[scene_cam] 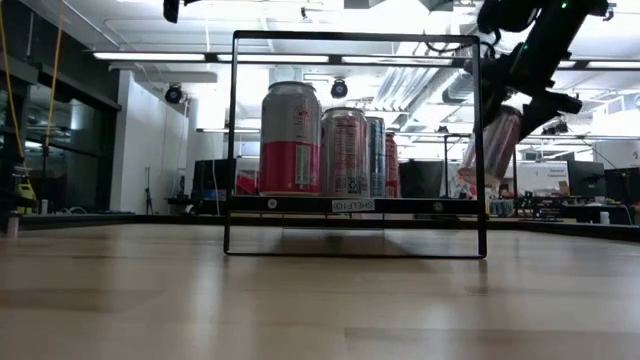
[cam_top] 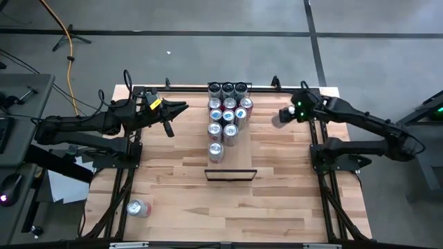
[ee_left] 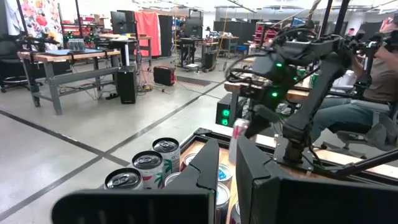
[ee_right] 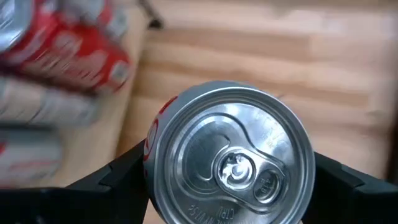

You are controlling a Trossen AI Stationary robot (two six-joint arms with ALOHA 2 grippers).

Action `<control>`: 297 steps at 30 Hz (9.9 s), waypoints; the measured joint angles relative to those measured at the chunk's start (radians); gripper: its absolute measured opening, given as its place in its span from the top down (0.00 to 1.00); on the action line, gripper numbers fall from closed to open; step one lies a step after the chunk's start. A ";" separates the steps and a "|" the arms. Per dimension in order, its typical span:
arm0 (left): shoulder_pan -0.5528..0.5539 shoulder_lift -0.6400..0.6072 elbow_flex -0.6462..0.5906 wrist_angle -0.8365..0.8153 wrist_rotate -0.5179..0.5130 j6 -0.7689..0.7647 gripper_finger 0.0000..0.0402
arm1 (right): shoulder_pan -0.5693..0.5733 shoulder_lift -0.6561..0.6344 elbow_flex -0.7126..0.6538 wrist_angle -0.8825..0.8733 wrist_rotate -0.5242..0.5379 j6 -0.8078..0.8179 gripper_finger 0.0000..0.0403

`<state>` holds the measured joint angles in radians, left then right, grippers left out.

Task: Place canned beverage on shelf
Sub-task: Put the red-silver soda can on the shelf aligned with the other red-silver soda can, then put the pink-white soda can on the shelf aligned with the other pink-white soda can

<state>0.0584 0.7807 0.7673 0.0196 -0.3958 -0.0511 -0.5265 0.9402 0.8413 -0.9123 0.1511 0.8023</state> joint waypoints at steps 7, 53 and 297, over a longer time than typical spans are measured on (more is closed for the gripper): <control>0.000 0.000 0.000 0.000 0.000 0.000 0.99 | 0.227 0.028 0.090 -0.009 -0.003 0.087 0.28; 0.000 0.000 0.000 -0.003 -0.013 -0.025 0.99 | 0.544 0.717 0.487 0.025 0.177 0.021 0.13; -1.028 0.625 0.670 -1.493 0.481 -2.075 0.30 | 0.468 0.207 0.386 0.237 0.182 -0.351 0.03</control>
<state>-0.9691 1.4055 1.4376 -1.4730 0.0857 -2.1259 -0.0589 1.1473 1.2270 -0.6758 0.3328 0.4515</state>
